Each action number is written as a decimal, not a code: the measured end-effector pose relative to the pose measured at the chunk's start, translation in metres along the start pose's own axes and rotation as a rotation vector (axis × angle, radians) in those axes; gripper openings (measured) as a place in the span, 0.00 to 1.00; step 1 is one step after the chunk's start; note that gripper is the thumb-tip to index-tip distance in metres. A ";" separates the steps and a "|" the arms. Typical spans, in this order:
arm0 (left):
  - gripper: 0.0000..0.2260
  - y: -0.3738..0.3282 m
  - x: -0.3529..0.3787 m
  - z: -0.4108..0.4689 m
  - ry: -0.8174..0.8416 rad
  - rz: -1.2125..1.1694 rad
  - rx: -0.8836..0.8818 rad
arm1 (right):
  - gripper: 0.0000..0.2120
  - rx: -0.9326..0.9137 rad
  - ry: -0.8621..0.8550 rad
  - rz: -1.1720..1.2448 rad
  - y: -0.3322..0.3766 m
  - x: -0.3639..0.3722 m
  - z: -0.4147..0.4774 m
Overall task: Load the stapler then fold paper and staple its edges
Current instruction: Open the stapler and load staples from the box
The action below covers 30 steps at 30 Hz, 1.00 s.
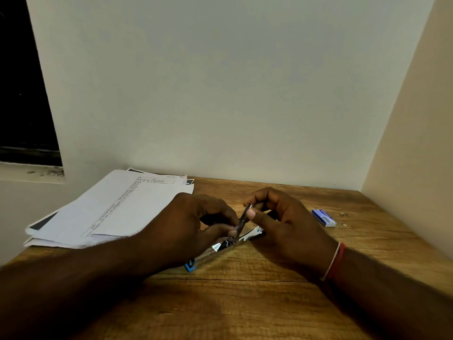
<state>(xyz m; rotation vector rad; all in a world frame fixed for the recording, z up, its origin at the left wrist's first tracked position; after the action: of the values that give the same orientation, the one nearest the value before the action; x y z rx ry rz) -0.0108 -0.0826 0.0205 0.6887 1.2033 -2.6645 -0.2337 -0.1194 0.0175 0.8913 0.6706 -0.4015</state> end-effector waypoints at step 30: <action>0.05 0.002 -0.002 0.000 0.037 0.047 0.021 | 0.03 0.115 0.024 -0.021 -0.018 -0.002 0.004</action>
<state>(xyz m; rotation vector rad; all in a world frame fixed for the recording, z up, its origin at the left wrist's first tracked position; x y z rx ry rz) -0.0084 -0.0845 0.0201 0.7635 1.1553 -2.6403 -0.2436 -0.1333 0.0101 0.9998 0.6847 -0.4519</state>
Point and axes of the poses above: each hand's wrist, its own z-axis towards the middle knuckle, its own x-axis out of the palm, y = z × x, the point moved 4 cm from there along z, towards the middle knuckle, and after that the axes turned 15 degrees about -z, right-handed, at the moved point
